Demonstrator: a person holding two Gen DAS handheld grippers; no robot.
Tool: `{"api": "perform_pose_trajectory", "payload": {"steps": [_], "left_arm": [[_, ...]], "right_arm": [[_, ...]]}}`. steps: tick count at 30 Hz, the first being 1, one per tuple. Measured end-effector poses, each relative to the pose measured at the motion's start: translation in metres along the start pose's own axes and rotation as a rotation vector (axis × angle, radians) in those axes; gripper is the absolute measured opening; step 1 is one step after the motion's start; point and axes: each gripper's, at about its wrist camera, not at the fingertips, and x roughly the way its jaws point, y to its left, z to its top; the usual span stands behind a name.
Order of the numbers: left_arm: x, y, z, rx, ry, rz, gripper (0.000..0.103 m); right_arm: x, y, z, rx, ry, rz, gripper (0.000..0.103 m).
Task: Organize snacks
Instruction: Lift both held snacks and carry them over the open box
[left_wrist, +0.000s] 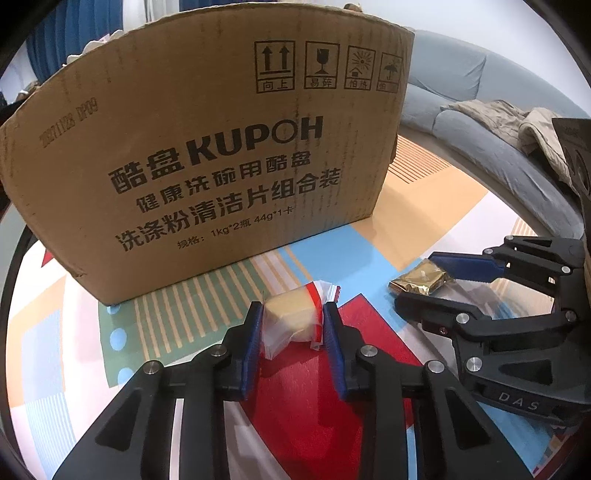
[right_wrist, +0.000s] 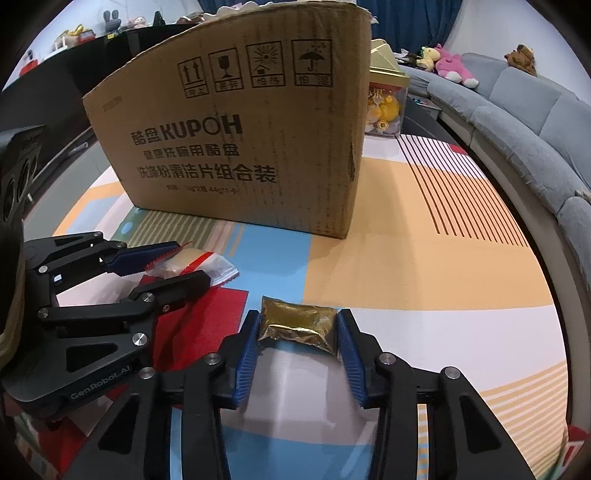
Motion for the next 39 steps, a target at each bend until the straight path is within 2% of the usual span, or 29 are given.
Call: {"api": "perform_pose_trajectory", "payload": {"steps": [17,39], "left_arm": [[-0.033,-0.014,0.012,-0.032,-0.023,0.068,0.032],[-0.130,-0.026,0.020,-0.123,-0.110,0.178,0.032]], "right_arm": [[-0.031,0.006,0.011,0.003,-0.063,0.006,0.038],[-0.107,0.026,0.027,-0.030,-0.194,0.002,0.038]]}}
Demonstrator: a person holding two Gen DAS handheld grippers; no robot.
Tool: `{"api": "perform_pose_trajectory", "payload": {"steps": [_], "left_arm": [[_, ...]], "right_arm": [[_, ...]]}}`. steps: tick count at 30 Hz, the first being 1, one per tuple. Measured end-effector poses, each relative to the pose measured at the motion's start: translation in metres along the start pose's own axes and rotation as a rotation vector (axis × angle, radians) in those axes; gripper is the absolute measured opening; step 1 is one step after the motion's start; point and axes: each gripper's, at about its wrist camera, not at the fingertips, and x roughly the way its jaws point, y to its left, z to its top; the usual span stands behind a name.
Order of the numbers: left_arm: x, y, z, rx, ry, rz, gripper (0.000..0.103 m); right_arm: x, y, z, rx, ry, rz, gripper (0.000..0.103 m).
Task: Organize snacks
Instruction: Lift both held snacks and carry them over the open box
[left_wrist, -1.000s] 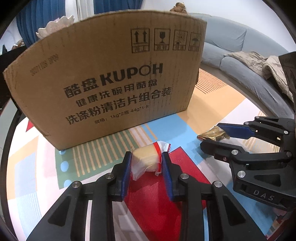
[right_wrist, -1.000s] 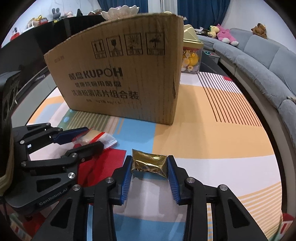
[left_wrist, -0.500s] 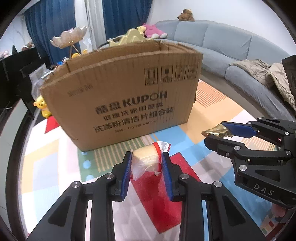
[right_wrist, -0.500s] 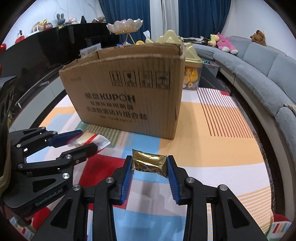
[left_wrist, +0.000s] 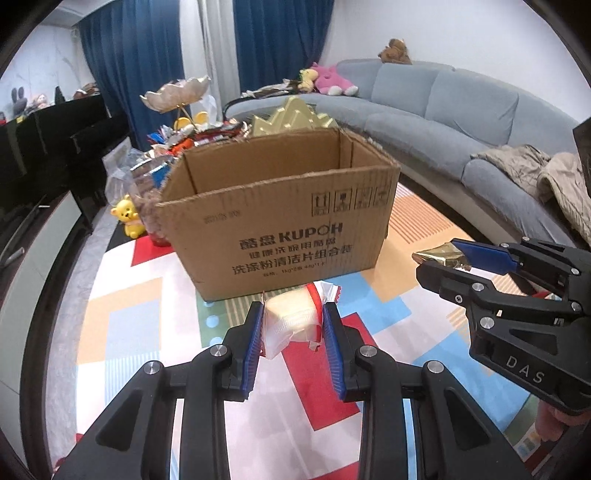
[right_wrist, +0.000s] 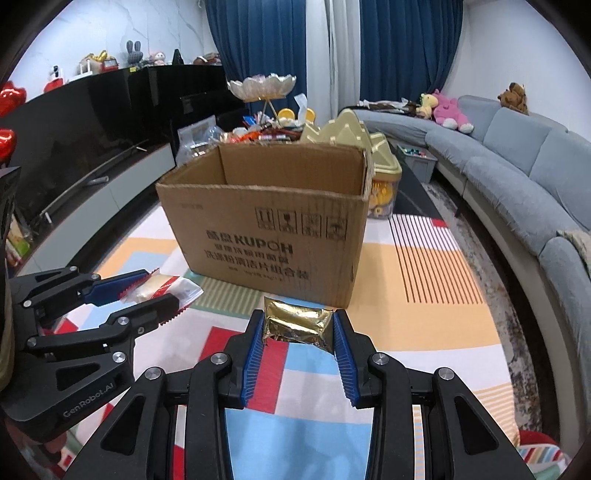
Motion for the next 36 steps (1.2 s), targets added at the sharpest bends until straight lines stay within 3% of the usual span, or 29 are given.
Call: {"api": "perform_pose_trajectory", "payload": {"steps": [20,36], "left_arm": [[-0.054,0.009,0.030,-0.077,-0.073,0.077,0.032],[-0.064,0.022,0.079,-0.114,-0.112,0.113,0.032]], "right_arm": [[-0.051,0.014,0.032,0.001,-0.082,0.008,0.038],[-0.064,0.019,0.087,0.000,-0.150,0.009,0.038]]}}
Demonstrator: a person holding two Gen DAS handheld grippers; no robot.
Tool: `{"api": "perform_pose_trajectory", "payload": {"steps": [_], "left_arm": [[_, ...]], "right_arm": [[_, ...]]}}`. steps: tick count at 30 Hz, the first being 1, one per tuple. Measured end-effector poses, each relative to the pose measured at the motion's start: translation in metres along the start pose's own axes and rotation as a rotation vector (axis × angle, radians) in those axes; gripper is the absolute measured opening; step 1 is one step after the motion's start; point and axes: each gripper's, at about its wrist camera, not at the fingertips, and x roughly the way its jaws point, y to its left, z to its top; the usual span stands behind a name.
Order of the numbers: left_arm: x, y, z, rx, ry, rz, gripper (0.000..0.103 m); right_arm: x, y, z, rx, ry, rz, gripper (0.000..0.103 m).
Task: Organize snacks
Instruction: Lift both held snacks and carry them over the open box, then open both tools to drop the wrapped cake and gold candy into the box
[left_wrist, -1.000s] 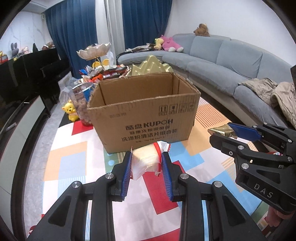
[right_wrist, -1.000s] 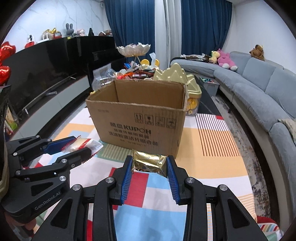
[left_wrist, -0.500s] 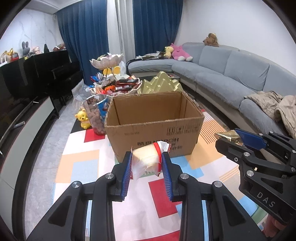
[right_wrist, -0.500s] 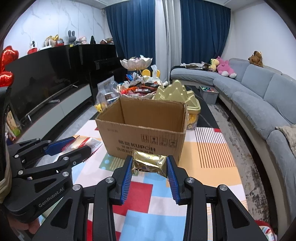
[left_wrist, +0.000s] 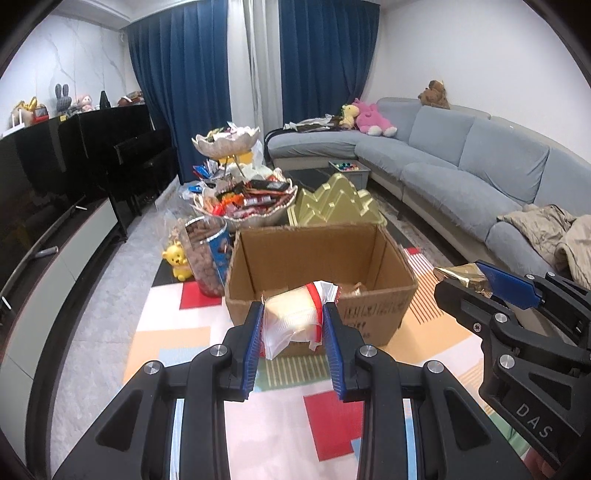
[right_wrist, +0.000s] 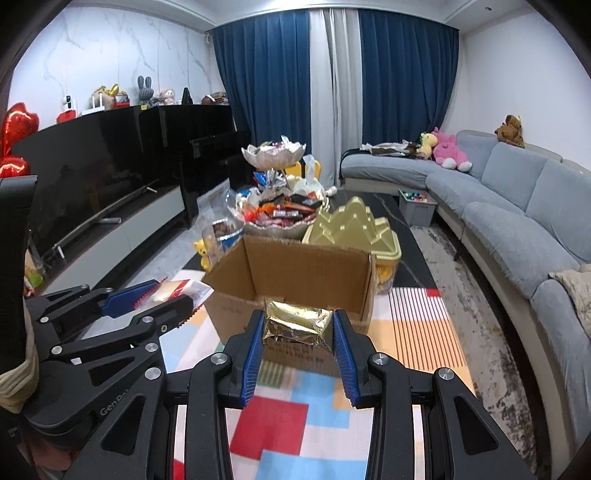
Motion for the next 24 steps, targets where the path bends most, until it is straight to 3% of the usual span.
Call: {"api": "perform_pose_trajectory", "payload": {"steps": [24], "left_arm": [[0.062,0.014,0.057,-0.021,0.002,0.023,0.032]], "right_arm": [[0.054,-0.013,0.062,0.001,-0.038,-0.045,0.038]]}}
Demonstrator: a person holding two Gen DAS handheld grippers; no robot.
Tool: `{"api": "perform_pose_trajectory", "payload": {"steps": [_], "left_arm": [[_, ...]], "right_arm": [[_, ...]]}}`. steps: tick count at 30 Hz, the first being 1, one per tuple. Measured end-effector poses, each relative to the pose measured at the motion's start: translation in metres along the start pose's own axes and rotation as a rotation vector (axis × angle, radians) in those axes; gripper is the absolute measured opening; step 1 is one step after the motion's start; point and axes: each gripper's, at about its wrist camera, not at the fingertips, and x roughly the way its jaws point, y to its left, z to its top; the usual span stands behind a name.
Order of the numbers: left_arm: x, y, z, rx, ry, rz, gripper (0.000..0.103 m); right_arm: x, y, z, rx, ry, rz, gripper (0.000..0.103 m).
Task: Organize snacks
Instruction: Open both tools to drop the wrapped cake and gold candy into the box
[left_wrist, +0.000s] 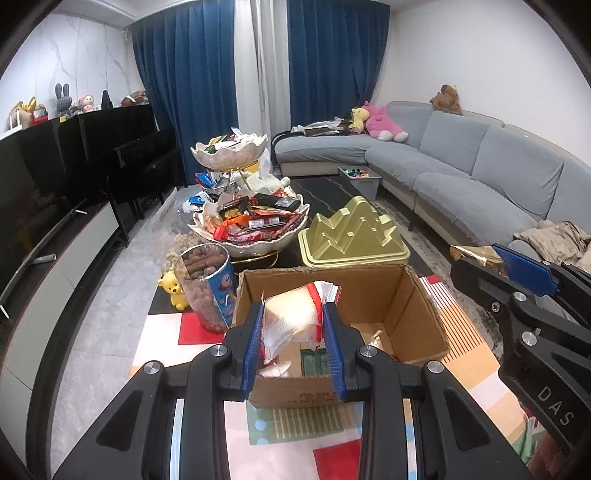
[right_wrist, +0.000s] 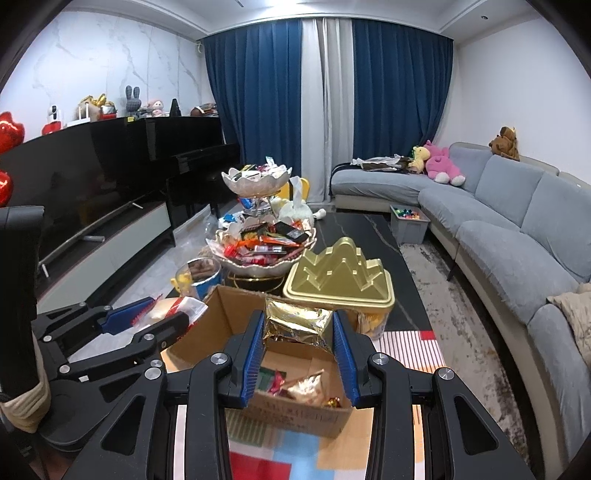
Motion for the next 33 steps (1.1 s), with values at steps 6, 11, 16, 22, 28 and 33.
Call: {"api": "perform_pose_trajectory", "payload": {"steps": [6,11,16,22,28,33], "left_arm": [[0.020,0.005,0.008,0.000,0.010,0.014,0.032],[0.039,0.009,0.011,-0.001,0.023,0.018,0.032],[0.056,0.012,0.008,-0.004,0.045,0.021,0.032],[0.074,0.014,0.007,-0.010,0.069,0.018,0.032],[0.085,0.016,0.004,-0.017,0.085,0.024,0.047],[0.085,0.022,0.001,-0.036,0.090,0.046,0.061]], "right_arm": [[0.021,-0.001,0.007,0.000,0.010,-0.004,0.038],[0.040,0.000,0.010,-0.008,0.025,-0.005,0.038],[0.058,-0.003,0.008,-0.001,0.051,-0.004,0.038],[0.081,-0.006,0.004,0.001,0.095,0.000,0.038],[0.094,-0.005,0.001,-0.009,0.129,0.007,0.040],[0.095,-0.004,0.000,-0.025,0.133,-0.012,0.052]]}}
